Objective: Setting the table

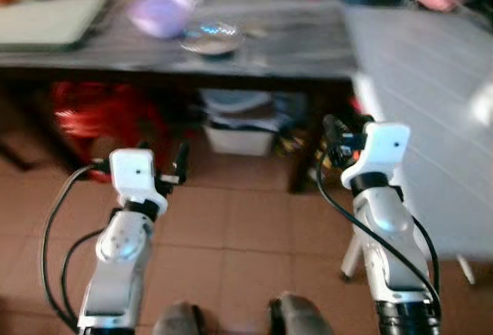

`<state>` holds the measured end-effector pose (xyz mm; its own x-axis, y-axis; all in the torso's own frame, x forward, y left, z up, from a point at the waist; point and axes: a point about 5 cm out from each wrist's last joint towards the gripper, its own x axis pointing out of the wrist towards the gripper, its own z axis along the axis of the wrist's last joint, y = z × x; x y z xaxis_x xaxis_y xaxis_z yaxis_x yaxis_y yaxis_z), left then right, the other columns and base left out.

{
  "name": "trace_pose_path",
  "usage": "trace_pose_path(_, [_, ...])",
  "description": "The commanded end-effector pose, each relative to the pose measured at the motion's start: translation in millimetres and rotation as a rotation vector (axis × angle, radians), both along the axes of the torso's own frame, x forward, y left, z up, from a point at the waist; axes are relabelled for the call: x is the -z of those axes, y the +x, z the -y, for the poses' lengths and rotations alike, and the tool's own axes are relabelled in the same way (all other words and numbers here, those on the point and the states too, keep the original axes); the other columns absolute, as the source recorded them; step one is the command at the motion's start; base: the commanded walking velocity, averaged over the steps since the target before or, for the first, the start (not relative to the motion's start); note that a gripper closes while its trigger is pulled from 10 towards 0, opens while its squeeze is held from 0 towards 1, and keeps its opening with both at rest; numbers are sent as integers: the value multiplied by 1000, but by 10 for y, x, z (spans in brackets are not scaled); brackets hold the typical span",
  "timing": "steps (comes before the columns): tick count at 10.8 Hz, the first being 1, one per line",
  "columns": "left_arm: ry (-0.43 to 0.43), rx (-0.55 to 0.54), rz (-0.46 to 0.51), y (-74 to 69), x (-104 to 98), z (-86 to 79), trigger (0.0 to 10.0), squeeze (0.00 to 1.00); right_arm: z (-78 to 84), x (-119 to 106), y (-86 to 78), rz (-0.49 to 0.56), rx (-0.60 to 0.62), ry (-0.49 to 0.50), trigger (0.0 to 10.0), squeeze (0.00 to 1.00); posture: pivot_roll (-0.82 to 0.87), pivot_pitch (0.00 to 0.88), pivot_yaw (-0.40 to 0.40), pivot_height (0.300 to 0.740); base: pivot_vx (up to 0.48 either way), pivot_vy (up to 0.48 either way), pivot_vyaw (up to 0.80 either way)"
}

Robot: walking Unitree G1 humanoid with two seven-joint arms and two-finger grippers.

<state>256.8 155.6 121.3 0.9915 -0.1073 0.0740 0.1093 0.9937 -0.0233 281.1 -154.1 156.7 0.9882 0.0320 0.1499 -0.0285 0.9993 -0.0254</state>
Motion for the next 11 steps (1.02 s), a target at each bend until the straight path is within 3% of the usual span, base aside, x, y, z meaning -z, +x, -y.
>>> trace_pose_path(1, [-10,23,-2,-6,-19,61,10000,0,67,-32,-14,6,16,-3,10000,0,-49,207,34,740,0,-472,-600])
trace_pose_path(2, [-11,24,-1,-9,-26,64,10000,0,72,-39,-18,9,17,1,10000,1000,-49,210,33,740,0,-472,0])
trace_pose_path(4, [-22,5,-30,-65,35,62,10000,0,75,-12,-32,6,23,0,10000,1000,-50,208,37,740,0,-472,0])
trace_pose_path(5, [-31,3,-53,-118,91,86,10000,0,70,19,-53,1,18,-11,10000,431,-51,207,37,740,0,-472,0])
trace_pose_path(6, [-35,-3,-52,-100,90,87,10000,0,69,21,-59,3,12,-18,10000,384,-51,202,33,740,0,-469,0])
trace_pose_path(7, [-33,-6,-40,-68,69,82,10000,0,61,10,-57,14,1,-17,10000,490,-52,198,31,740,0,-431,0])
trace_pose_path(8, [-30,-2,-23,-32,26,84,10000,0,77,-13,-36,23,13,-18,10000,1000,-52,197,33,740,352,-322,0])
trace_pose_path(9, [-25,-2,-18,-20,13,85,10000,0,95,-22,-16,28,23,-25,10000,1000,-50,194,35,740,364,-311,0])
trace_pose_path(10, [-19,-2,-10,-8,-2,77,10000,0,100,-26,8,29,23,-33,10000,804,-44,193,41,740,424,0,0])
trace_pose_path(11, [-17,-2,-10,-2,-3,70,10000,0,84,-29,10,34,16,-50,10000,0,-41,194,41,740,469,0,0])
